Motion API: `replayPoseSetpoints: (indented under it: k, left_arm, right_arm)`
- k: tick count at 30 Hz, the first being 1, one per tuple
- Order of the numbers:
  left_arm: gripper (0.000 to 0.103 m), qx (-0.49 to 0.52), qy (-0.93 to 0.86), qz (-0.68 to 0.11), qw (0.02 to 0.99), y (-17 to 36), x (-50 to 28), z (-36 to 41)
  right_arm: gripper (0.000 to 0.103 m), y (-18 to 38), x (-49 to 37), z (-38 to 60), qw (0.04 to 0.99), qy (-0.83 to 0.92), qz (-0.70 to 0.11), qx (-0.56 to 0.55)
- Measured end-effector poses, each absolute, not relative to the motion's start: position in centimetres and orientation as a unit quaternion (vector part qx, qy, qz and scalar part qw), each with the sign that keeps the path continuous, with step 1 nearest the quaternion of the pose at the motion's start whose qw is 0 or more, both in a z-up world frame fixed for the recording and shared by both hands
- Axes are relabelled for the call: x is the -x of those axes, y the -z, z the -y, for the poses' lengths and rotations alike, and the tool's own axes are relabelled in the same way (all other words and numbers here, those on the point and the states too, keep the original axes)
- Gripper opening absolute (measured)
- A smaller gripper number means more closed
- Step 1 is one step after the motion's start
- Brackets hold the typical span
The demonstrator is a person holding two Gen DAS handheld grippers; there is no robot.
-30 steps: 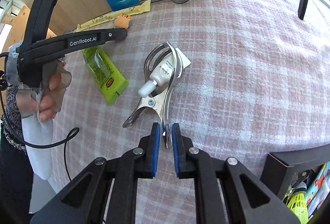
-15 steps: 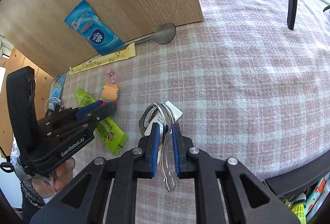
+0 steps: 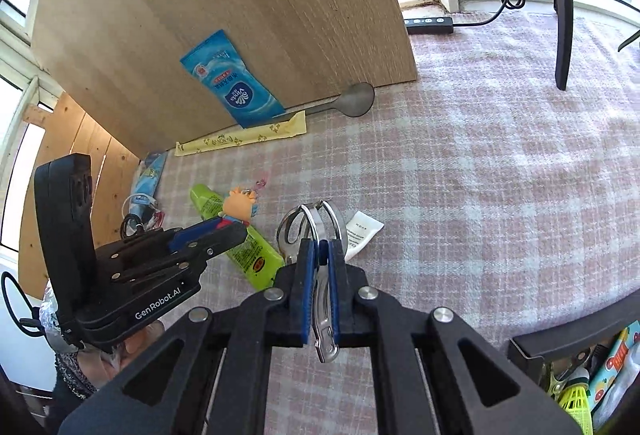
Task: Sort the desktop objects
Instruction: 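Carry the toy figure and silver clip into the black tray and release both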
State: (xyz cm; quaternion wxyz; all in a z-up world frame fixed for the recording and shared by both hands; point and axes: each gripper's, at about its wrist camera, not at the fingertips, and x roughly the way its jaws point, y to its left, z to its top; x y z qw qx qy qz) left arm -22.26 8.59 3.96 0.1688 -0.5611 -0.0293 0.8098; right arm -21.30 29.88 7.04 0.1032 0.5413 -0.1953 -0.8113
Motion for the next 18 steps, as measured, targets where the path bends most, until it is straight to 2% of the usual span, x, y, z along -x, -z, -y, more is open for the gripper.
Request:
replayPoseSetpoints:
  k: [9,18]
  left_arm:
    - [0.018,0.533,-0.823,0.033,0.194,-8.1,20.2,-7.2]
    - [0.018,0.51,-0.823,0.012,0.248,-10.4,16.9,-12.3]
  right_arm:
    - [0.007,-10.5,17.7,-31.8,0.099,0.826,0.197,-0.519]
    - [0.007,-13.3,12.2,-36.2,0.066,0.836,0.215,-0.501]
